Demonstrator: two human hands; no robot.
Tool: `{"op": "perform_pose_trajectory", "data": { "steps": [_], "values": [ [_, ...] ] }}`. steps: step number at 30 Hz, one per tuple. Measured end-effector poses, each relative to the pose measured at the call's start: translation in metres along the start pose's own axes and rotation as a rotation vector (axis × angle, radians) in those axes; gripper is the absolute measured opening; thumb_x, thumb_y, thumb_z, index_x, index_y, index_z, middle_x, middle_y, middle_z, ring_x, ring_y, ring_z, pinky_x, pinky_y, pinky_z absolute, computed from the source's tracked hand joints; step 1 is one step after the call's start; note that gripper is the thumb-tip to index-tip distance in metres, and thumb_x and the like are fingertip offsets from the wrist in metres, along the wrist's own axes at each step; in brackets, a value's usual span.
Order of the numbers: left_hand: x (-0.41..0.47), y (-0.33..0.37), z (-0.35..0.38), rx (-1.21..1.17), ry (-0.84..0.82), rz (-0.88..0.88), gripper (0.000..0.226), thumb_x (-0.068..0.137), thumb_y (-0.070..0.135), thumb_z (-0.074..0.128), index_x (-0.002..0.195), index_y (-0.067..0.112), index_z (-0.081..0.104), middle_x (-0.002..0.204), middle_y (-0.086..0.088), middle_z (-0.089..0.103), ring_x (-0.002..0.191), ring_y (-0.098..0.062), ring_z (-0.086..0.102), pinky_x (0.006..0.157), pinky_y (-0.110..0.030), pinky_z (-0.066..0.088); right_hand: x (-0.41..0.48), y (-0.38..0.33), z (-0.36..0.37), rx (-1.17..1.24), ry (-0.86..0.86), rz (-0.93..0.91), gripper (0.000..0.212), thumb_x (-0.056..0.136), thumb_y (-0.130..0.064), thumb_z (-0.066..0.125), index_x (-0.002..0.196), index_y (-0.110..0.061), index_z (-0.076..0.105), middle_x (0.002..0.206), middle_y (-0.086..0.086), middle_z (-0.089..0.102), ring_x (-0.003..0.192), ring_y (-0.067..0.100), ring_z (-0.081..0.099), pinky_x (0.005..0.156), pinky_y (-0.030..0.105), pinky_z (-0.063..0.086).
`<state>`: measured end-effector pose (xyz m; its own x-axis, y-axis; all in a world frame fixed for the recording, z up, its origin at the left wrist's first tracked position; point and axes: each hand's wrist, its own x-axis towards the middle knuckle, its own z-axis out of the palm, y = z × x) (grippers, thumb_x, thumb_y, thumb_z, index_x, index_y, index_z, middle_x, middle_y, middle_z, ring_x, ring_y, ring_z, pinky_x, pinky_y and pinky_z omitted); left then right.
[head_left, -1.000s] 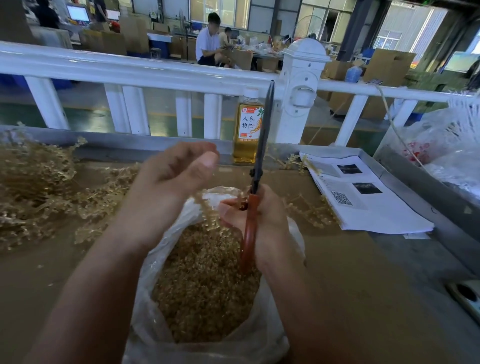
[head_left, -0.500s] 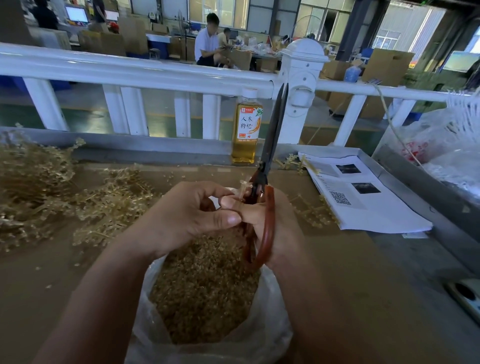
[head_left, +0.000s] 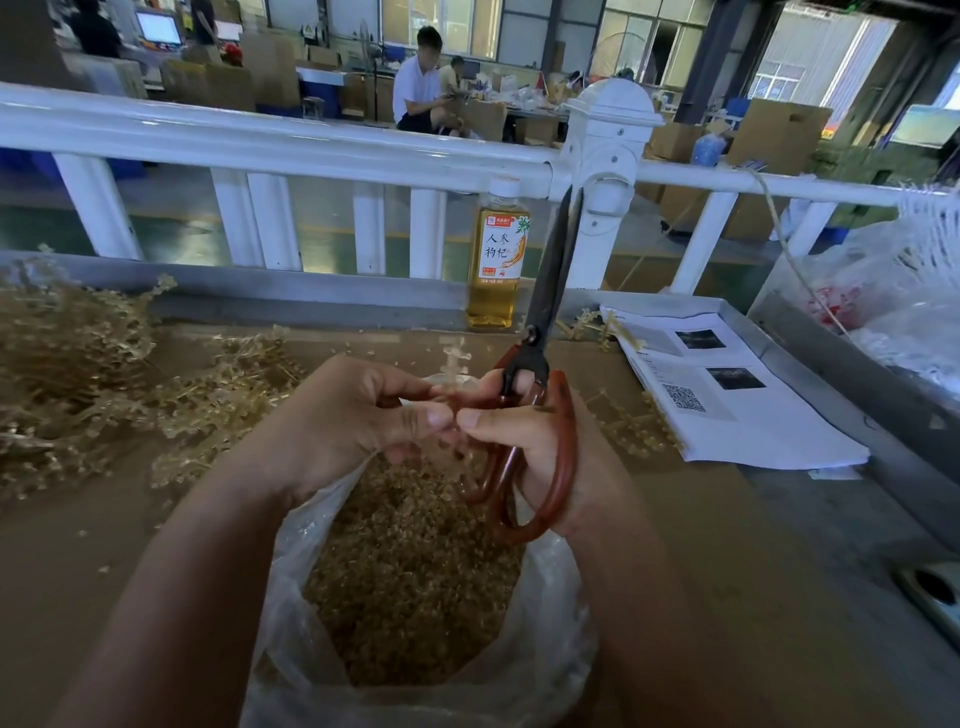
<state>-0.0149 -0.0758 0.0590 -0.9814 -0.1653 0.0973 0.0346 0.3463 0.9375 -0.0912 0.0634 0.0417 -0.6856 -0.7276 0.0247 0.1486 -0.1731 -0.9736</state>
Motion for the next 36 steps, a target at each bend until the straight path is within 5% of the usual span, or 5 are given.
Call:
{"op": "perform_pose_trajectory", "data": {
  "steps": [11, 19, 27, 31, 36],
  "values": [
    [0.002, -0.003, 0.003, -0.105, 0.045, -0.094, 0.016, 0.069, 0.011, 0.070, 0.085, 0.009, 0.072, 0.067, -0.005, 0.071, 0.060, -0.006, 0.065, 0.053, -0.011, 0.046, -0.003, -0.004, 0.002, -0.280, 0.126, -0.085, 0.021, 0.073, 0.013, 0.065, 0.091, 0.005, 0.058, 0.076, 0.002, 0.064, 0.078, 0.018, 0.066, 0.066, 0.024, 0.055],
    [0.000, -0.001, 0.007, -0.165, -0.080, -0.120, 0.016, 0.082, -0.008, 0.055, 0.075, 0.001, 0.067, 0.055, 0.001, 0.067, 0.053, -0.001, 0.062, 0.051, -0.007, 0.044, -0.002, -0.003, 0.002, -0.329, 0.165, -0.094, 0.029, 0.070, 0.012, 0.068, 0.075, -0.013, 0.053, 0.083, -0.006, 0.069, 0.083, 0.004, 0.066, 0.070, 0.017, 0.054],
    [0.003, -0.003, 0.010, -0.241, 0.073, -0.089, 0.019, 0.065, 0.023, 0.065, 0.075, 0.007, 0.071, 0.055, 0.004, 0.064, 0.050, 0.000, 0.058, 0.051, -0.010, 0.045, 0.000, -0.009, 0.000, -0.317, 0.237, -0.114, 0.032, 0.070, 0.008, 0.072, 0.071, -0.015, 0.049, 0.057, -0.014, 0.064, 0.059, -0.003, 0.062, 0.059, 0.016, 0.051],
    [0.005, -0.006, 0.012, -0.177, 0.071, -0.065, 0.007, 0.078, -0.001, 0.062, 0.075, 0.002, 0.067, 0.059, 0.000, 0.065, 0.052, -0.003, 0.059, 0.048, -0.010, 0.043, -0.001, -0.004, 0.003, -0.222, 0.254, -0.116, 0.036, 0.071, 0.016, 0.065, 0.074, -0.015, 0.048, 0.065, -0.009, 0.066, 0.065, -0.001, 0.065, 0.065, 0.019, 0.054],
    [0.009, -0.008, 0.023, -0.058, 0.232, -0.003, 0.011, 0.086, 0.004, 0.060, 0.079, 0.003, 0.068, 0.078, -0.028, 0.062, 0.067, -0.020, 0.051, 0.066, -0.032, 0.041, 0.003, -0.003, 0.003, -0.199, 0.302, -0.146, 0.033, 0.072, 0.012, 0.067, 0.078, -0.014, 0.047, 0.065, -0.009, 0.067, 0.070, 0.001, 0.065, 0.068, 0.019, 0.054]
  ]
}}
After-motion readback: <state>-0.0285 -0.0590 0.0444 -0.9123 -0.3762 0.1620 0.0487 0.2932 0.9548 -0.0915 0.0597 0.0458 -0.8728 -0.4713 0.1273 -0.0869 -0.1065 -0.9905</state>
